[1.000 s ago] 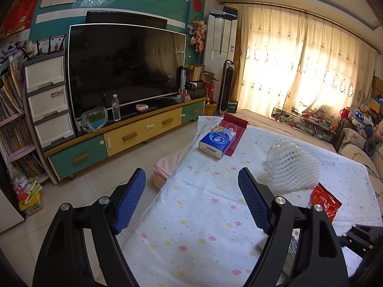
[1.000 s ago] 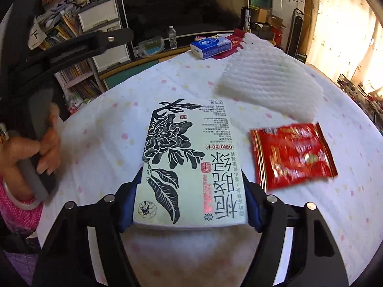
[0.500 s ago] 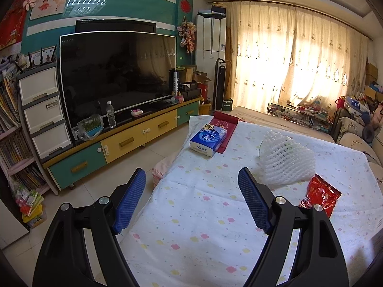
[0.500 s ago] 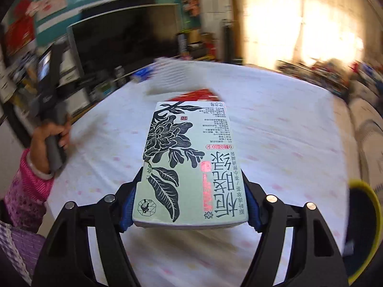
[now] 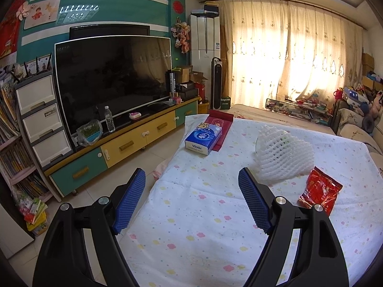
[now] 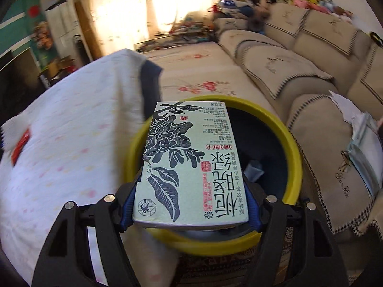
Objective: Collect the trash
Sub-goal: 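Lift the tea box and carry it over the yellow bin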
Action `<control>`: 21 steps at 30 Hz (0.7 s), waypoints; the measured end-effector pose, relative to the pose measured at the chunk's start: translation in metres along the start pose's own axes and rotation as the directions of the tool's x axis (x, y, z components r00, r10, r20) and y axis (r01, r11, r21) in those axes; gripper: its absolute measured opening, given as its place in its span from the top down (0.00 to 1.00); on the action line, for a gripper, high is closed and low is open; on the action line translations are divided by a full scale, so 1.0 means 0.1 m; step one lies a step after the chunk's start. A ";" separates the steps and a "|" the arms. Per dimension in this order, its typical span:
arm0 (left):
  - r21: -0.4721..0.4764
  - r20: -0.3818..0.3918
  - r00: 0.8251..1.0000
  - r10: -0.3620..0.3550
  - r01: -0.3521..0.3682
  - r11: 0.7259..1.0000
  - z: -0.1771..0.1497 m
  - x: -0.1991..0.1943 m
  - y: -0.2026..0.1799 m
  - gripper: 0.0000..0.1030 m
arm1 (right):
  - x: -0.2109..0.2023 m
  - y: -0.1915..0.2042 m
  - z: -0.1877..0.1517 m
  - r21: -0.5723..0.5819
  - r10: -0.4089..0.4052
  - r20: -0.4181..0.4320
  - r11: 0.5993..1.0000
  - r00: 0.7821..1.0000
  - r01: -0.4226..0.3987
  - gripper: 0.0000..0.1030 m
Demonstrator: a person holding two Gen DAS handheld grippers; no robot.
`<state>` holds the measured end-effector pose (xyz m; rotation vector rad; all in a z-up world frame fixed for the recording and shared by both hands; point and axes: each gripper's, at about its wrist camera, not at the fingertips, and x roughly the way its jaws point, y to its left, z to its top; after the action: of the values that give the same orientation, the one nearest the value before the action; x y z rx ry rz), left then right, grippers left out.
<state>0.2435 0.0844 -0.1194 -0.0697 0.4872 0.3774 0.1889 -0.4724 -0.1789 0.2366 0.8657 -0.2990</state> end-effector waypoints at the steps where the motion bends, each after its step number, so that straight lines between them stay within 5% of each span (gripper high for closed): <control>1: 0.008 0.001 1.000 -0.002 0.002 1.000 0.00 0.00 -0.02 0.23 | 0.07 -0.05 0.01 0.013 -0.018 -0.008 1.000 1.000 0.018 0.33; 6: 0.050 0.007 1.000 -0.017 0.016 0.999 -0.02 -0.01 -0.11 0.23 | 0.07 -0.16 0.02 0.108 -0.028 0.040 0.994 0.999 0.023 0.27; 10: 0.084 0.001 0.999 -0.043 0.043 0.996 -0.03 -0.02 -0.21 0.23 | -0.17 -0.06 0.06 0.157 0.065 0.135 0.984 0.989 -0.086 0.27; 15: 0.165 -0.051 0.990 -0.135 0.142 0.976 -0.02 -0.06 -0.52 0.23 | -0.50 0.16 0.06 0.060 -0.011 0.264 0.998 0.964 -0.005 0.18; 18: 0.213 -0.126 0.962 -0.240 0.263 0.941 0.00 -0.05 -0.82 0.23 | -0.57 0.15 0.12 0.059 0.040 0.272 0.997 0.961 -0.058 0.18; 21: 0.202 -0.239 0.907 -0.346 0.395 0.896 0.06 0.07 -1.11 0.23 | -0.69 0.24 0.17 0.034 0.077 0.298 0.995 0.951 -0.092 0.18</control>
<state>0.2928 -0.0151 -0.1201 0.0416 0.7006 -0.0724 0.1675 -0.4449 -0.1126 0.2645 0.5498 -0.2670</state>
